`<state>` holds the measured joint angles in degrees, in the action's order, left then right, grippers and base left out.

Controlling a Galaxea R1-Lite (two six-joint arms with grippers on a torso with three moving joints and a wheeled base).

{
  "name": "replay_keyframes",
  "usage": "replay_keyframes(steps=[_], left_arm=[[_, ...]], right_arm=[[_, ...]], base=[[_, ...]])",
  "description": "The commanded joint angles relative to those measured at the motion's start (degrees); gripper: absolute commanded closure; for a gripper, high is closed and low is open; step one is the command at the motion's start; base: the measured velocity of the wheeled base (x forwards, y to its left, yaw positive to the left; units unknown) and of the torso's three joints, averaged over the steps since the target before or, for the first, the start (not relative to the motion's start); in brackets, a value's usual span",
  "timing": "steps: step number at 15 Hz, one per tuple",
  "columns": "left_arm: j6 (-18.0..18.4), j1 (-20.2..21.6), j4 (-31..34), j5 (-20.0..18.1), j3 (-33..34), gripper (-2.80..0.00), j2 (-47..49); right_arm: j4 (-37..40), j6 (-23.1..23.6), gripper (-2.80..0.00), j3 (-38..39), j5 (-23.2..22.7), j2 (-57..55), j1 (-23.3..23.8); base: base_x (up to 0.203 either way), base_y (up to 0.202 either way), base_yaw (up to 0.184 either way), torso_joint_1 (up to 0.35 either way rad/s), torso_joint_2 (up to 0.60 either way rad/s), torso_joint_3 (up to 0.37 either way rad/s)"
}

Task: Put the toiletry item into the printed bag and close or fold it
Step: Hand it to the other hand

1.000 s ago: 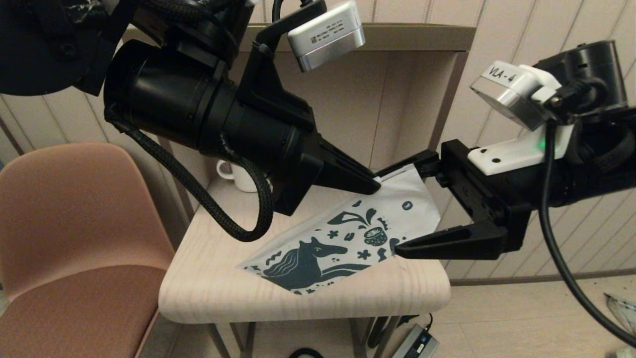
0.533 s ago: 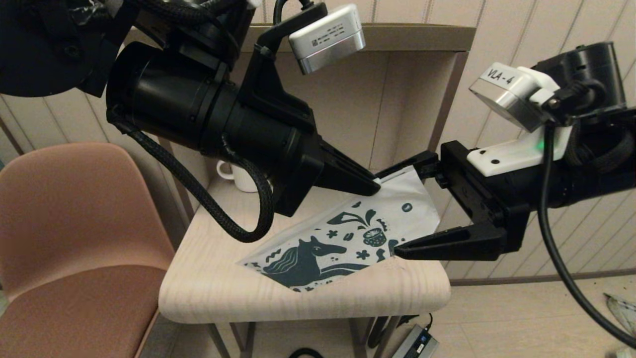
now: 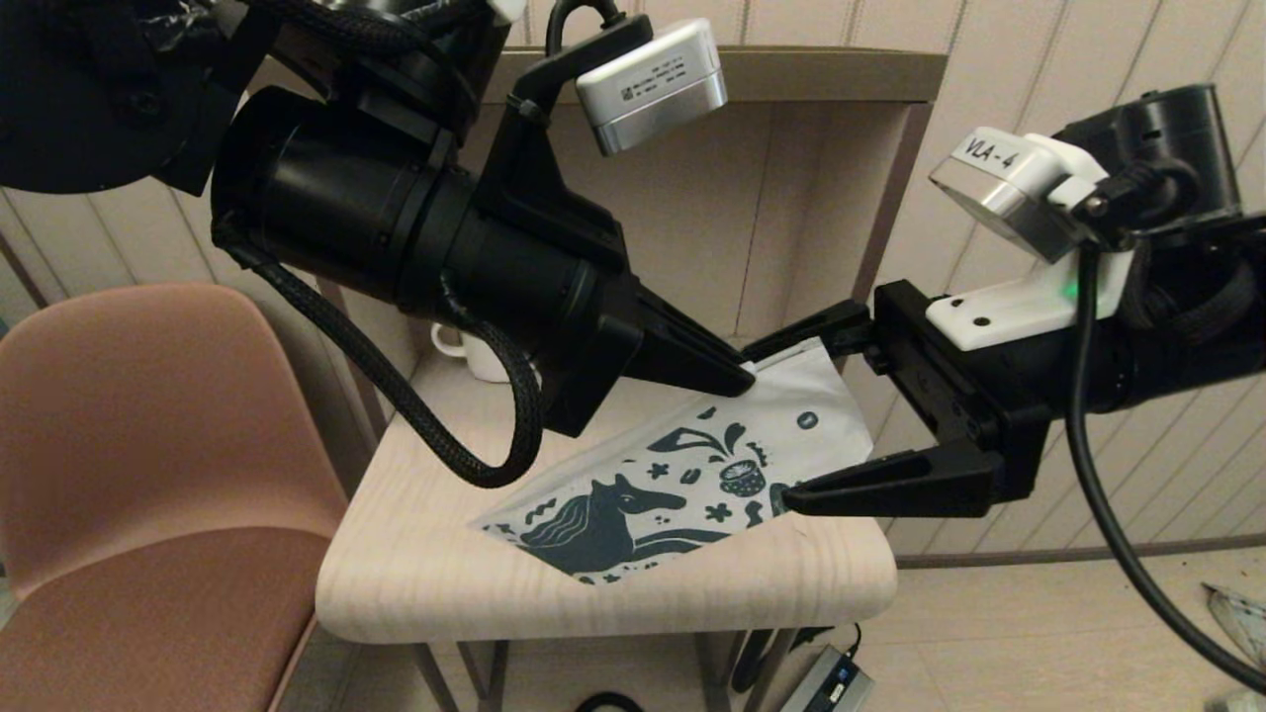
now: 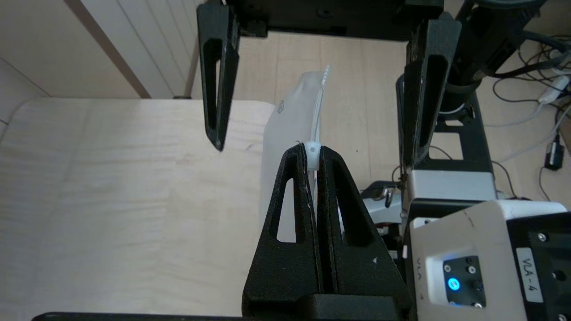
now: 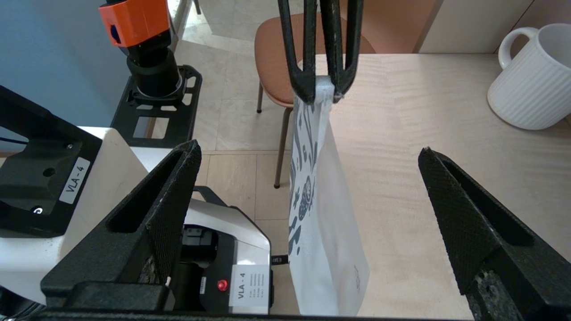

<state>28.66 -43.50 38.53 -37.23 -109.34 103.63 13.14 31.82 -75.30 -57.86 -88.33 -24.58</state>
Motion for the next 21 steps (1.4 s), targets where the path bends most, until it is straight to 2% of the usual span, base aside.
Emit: replay_keyframes(steps=[1, 5, 16, 21], left_arm=[[0.34, -0.03, 0.84, -0.3, 0.0, 0.0, -0.17], [0.26, -1.31, 0.15, -0.21, -0.09, 0.0, 0.98], [-0.95, -3.14, -0.47, 1.63, -0.09, 0.0, -0.98], [-2.82, -3.78, -1.8, 1.8, -0.09, 0.0, -0.71]], right_arm=[[0.06, 0.17, -2.8, 0.07, -0.52, 0.23, -0.12], [0.04, -0.16, -2.8, 1.03, -1.1, 2.04, -0.39], [-1.45, -2.65, -2.8, -1.16, -1.73, -3.69, -1.35], [-1.54, -6.16, -2.8, -2.0, -2.52, -3.38, -2.05]], base=[[0.0, 0.0, 0.0, 0.0, 0.0, 0.0], [0.0, 0.0, 0.0, 0.0, 0.0, 0.0], [0.0, 0.0, 0.0, 0.0, 0.0, 0.0], [0.0, 0.0, 0.0, 0.0, 0.0, 0.0]])
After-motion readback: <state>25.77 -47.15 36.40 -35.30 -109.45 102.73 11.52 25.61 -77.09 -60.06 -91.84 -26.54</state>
